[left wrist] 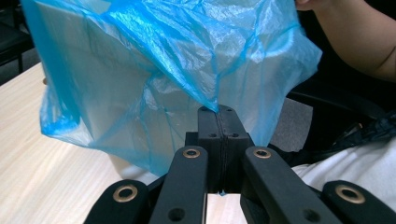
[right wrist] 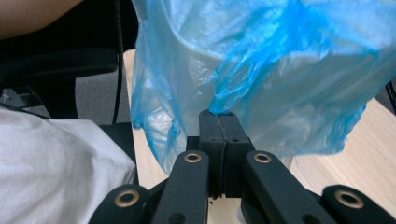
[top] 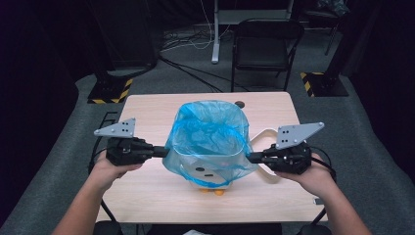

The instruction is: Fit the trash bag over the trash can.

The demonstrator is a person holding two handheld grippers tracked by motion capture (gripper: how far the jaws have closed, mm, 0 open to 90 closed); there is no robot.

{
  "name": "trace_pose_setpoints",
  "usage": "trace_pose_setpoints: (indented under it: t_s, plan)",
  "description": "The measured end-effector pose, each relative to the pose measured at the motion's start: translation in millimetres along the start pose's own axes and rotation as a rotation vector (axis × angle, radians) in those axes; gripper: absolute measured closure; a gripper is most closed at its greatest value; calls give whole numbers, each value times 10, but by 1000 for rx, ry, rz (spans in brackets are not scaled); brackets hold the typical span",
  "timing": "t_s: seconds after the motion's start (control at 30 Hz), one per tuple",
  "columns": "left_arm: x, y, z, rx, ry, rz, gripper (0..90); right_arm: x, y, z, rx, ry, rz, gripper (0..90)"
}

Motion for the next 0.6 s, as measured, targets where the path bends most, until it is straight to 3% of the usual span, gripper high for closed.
trace_pose_setpoints:
  t_s: [0.2,0.4,0.6]
  plan:
    - [-90,74,125,18,13,35,893,52,6,140,18,14,15,899]
    - [-172,148,229,47,29,43,893,89,5,306,54,23,38,900]
    - [-84,243,332,67,1,32,893,34,52,501,85,66,63,900]
Point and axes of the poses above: each handheld gripper's, and its own axes: y roughly forward along the jaws, z roughly out of its underside, x roughly to its left, the point moved 3 cm from there along y, roughly forward along the jaws, and after that the axes turned 9 degrees about -y, right-handed, at the moved point
